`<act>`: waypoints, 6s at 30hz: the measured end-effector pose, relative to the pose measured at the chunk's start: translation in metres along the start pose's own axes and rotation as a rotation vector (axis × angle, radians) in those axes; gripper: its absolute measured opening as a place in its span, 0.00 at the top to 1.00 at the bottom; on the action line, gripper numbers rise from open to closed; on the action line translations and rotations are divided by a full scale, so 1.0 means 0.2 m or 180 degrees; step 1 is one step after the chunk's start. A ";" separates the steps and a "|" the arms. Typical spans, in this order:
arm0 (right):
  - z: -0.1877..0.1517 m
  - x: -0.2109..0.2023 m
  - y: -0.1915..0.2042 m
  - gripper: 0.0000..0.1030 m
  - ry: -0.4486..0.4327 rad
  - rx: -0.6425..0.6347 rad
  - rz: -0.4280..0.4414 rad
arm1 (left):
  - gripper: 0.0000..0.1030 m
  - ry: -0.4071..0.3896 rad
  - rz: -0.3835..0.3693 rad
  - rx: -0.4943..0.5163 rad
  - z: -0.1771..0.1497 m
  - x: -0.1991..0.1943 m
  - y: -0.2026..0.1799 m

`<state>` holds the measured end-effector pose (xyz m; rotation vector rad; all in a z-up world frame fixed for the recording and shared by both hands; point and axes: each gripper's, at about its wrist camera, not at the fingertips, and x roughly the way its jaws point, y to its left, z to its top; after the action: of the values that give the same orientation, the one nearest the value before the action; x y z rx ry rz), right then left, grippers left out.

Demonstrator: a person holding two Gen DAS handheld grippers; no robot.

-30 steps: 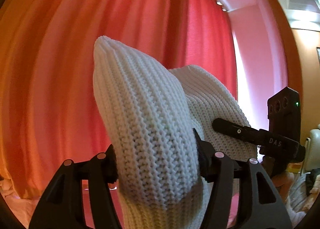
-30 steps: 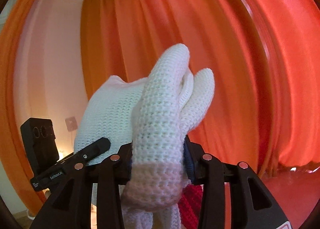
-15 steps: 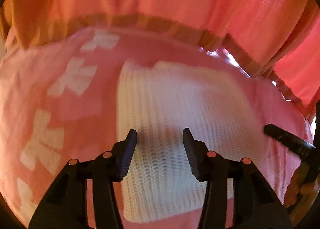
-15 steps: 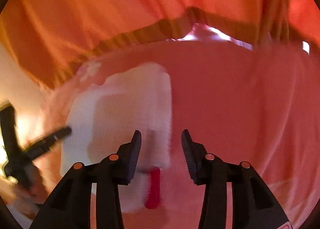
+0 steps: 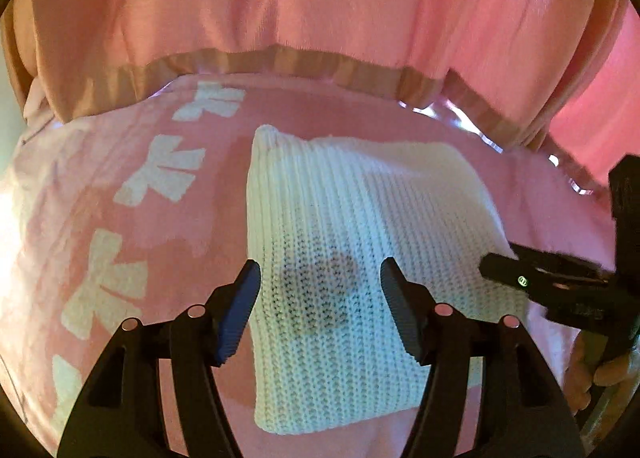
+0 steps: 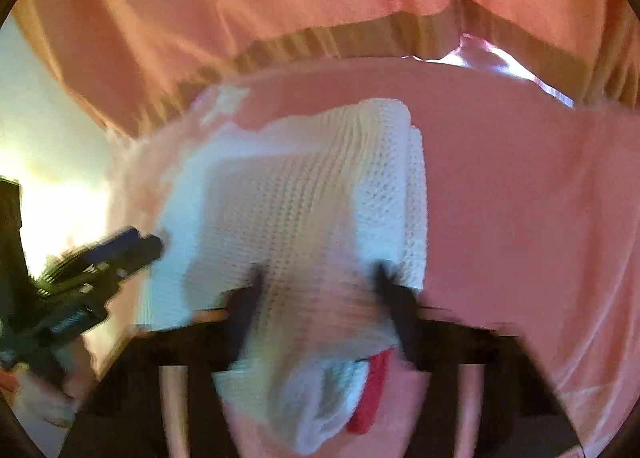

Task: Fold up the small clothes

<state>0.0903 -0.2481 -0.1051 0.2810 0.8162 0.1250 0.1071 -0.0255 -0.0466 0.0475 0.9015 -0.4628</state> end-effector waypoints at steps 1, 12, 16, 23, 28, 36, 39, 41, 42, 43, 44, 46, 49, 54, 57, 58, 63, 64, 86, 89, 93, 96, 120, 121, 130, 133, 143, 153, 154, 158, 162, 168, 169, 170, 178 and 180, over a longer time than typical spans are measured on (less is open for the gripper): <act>0.01 0.00 0.00 0.86 -0.0034 0.0010 0.0031 | 0.41 0.0045 0.0009 0.0004 0.00 0.02 0.00; 0.02 0.07 -0.14 0.84 0.0268 0.0470 0.0048 | 0.32 0.0256 0.0051 -0.0015 -0.05 0.10 0.05; 0.13 -0.17 -0.03 0.84 -0.0263 0.0316 0.0141 | 0.34 0.0196 0.0057 -0.0034 -0.03 0.05 0.04; 0.39 0.06 0.23 0.84 0.0085 -0.0057 0.0329 | 0.32 0.0270 0.0107 -0.0133 0.00 0.08 0.05; 0.48 0.48 0.44 0.85 0.0548 -0.0397 0.0141 | 0.32 0.0299 0.0120 -0.0110 0.01 0.10 0.05; 0.46 0.12 0.31 0.85 0.0179 -0.0220 0.0260 | 0.28 0.0391 0.0095 -0.0140 0.01 0.14 0.06; 0.25 -0.03 0.15 0.85 0.0336 -0.0189 0.0154 | 0.28 0.0375 0.0116 -0.0093 0.01 0.12 0.06; 0.11 0.02 0.05 0.86 0.0567 -0.0160 -0.0002 | 0.28 0.0383 0.0120 -0.0094 0.00 0.12 0.06; 0.04 0.07 0.00 0.88 0.0671 -0.0111 -0.0061 | 0.28 0.0395 0.0123 -0.0087 -0.01 0.12 0.06; 0.01 0.06 -0.04 0.88 0.0650 -0.0011 0.0023 | 0.27 0.0423 0.0101 -0.0069 -0.02 0.12 0.05; 0.00 0.04 -0.05 0.88 0.0635 0.0062 0.0059 | 0.27 0.0445 0.0088 -0.0054 -0.02 0.12 0.05; 0.02 -0.09 0.01 0.86 0.0417 0.0016 0.0118 | 0.27 0.0414 0.0157 -0.0021 -0.04 0.10 0.03; -0.04 -0.13 0.07 0.84 0.0346 -0.0144 0.0062 | 0.27 0.0382 0.0208 0.0025 -0.06 0.06 0.02; -0.15 0.01 0.10 0.88 0.0593 -0.0370 -0.0319 | 0.27 0.0401 0.0227 0.0011 -0.07 0.05 0.02; -0.14 -0.13 0.12 0.87 0.0317 -0.0266 -0.0218 | 0.29 0.0362 0.0258 0.0070 -0.07 0.02 0.00; -0.14 -0.17 0.12 0.87 0.0254 -0.0234 -0.0162 | 0.29 0.0348 0.0256 0.0069 -0.07 0.01 0.00; -0.17 -0.26 0.11 0.87 0.0043 -0.0102 -0.0180 | 0.29 0.0255 0.0228 0.0070 -0.05 -0.07 -0.02; -0.18 -0.26 0.11 0.85 0.0022 -0.0108 -0.0203 | 0.29 0.0236 0.0232 0.0074 -0.05 -0.08 -0.03; -0.05 -0.02 -0.04 0.75 0.0225 0.0356 0.0025 | 0.59 0.0627 -0.0349 -0.0532 -0.04 0.09 0.12; -0.03 -0.11 0.01 0.75 0.0009 0.0164 0.0003 | 0.64 0.0563 -0.0404 -0.0541 -0.02 0.03 0.14; -0.10 0.05 -0.09 0.69 0.0406 0.0347 -0.0113 | 0.57 0.0634 -0.0183 -0.0365 -0.05 0.09 0.12; -0.10 -0.11 -0.08 0.67 0.0186 0.0395 -0.0146 | 0.57 0.0446 -0.0021 -0.0135 -0.04 -0.02 0.05; -0.68 -0.50 -0.08 0.23 -0.0560 0.0230 -0.1012 | 0.06 -0.0482 0.0517 0.0093 -0.52 -0.40 -0.23; -0.69 -0.50 -0.07 0.23 -0.0576 0.0199 -0.1072 | 0.06 -0.0508 0.0525 0.0138 -0.53 -0.40 -0.25; -0.76 -0.53 -0.08 0.20 -0.0694 0.0197 -0.1260 | 0.06 -0.0680 0.0655 0.0237 -0.55 -0.39 -0.31; -0.76 -0.53 -0.08 0.19 -0.0684 0.0198 -0.1284 | 0.06 -0.0750 0.0676 0.0216 -0.55 -0.40 -0.31; -0.78 -0.50 -0.03 0.19 -0.0643 0.0100 -0.1286 | 0.06 -0.0759 0.0722 0.0394 -0.59 -0.38 -0.38; -0.78 -0.48 -0.02 0.19 -0.0642 0.0045 -0.1288 | 0.06 -0.0670 0.0710 0.0244 -0.59 -0.37 -0.37; -0.78 -0.48 -0.01 0.19 -0.0645 0.0043 -0.1293 | 0.06 -0.0672 0.0719 0.0247 -0.59 -0.37 -0.37; -0.79 -0.48 0.00 0.19 -0.0655 0.0027 -0.1299 | 0.06 -0.0641 0.0717 0.0263 -0.59 -0.36 -0.38; -0.80 -0.48 0.01 0.19 -0.0667 0.0024 -0.1314 | 0.06 -0.0626 0.0726 0.0285 -0.60 -0.36 -0.38; -0.80 -0.48 0.01 0.19 -0.0665 0.0027 -0.1312 | 0.06 -0.0602 0.0750 0.0303 -0.60 -0.35 -0.39; -0.80 -0.48 0.01 0.19 -0.0664 0.0025 -0.1310 | 0.06 -0.0617 0.0762 0.0318 -0.60 -0.35 -0.39; -0.80 -0.48 0.01 0.19 -0.0664 0.0025 -0.1308 | 0.06 -0.0626 0.0772 0.0329 -0.60 -0.35 -0.39; -0.80 -0.47 0.02 0.19 -0.0672 0.0011 -0.1310 | 0.06 -0.0517 0.0770 0.0373 -0.63 -0.32 -0.41; -0.80 -0.47 0.02 0.19 -0.0677 0.0011 -0.1313 | 0.06 -0.0506 0.0754 0.0383 -0.63 -0.31 -0.41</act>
<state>-0.0916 -0.2328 -0.1422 0.1220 0.6481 -0.2889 -0.0535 -0.0476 -0.0649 0.2223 0.7009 -0.2947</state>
